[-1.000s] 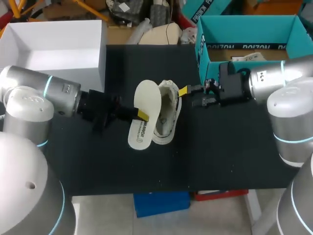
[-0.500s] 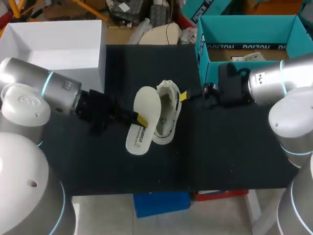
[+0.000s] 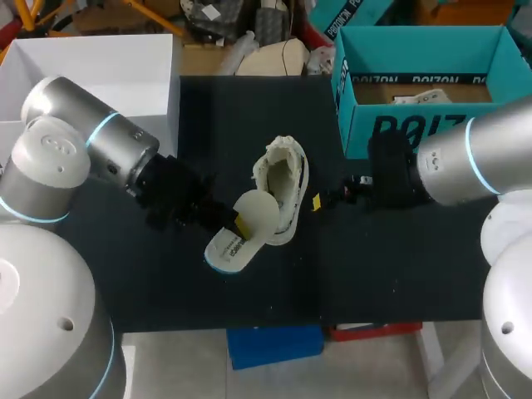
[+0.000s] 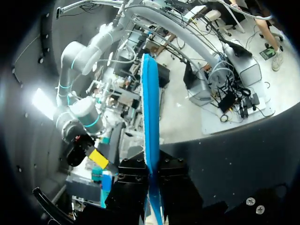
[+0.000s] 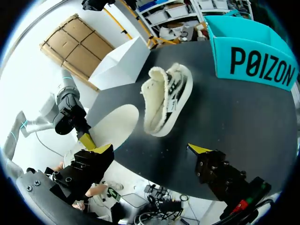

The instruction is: Take the shoe out of the shoebox, open the shoe tongue, remove and reinsert the insole, then place the shoe into the shoebox

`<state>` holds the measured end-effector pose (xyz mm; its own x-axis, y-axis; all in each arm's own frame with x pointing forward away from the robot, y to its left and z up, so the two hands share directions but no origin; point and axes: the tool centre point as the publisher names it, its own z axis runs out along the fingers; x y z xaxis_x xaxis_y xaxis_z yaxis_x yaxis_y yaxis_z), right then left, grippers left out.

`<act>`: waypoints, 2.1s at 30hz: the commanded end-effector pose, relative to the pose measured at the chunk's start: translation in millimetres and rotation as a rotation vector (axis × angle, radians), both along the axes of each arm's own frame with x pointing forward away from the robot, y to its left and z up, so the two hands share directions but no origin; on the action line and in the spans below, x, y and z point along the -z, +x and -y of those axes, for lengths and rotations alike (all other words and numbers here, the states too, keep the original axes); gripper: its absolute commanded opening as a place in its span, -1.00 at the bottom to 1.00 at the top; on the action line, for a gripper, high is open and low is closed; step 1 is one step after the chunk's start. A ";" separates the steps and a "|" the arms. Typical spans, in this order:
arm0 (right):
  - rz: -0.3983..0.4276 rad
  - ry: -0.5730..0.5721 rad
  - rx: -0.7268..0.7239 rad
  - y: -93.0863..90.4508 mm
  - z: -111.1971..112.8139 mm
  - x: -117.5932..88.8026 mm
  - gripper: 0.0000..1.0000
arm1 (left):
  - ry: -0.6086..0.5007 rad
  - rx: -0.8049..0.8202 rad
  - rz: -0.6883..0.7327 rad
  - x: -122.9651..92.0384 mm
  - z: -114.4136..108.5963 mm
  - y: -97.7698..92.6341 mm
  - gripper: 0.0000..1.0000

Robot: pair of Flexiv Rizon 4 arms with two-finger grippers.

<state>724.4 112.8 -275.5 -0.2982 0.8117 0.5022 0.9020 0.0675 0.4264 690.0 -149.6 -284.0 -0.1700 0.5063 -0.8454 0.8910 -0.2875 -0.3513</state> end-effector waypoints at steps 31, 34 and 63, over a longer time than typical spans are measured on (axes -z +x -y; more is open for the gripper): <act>0.010 -0.112 0.057 -7.1 3.1 -6.6 1.00 | 0.192 0.071 -0.010 73.0 47.3 100.2 -1.00; 0.010 -0.112 0.057 -7.1 3.1 -6.6 1.00 | 0.179 0.062 -0.012 77.7 50.5 109.3 -1.00; 0.010 -0.112 0.057 -7.1 3.1 -6.6 1.00 | 0.176 0.054 0.016 45.6 45.0 114.6 -0.07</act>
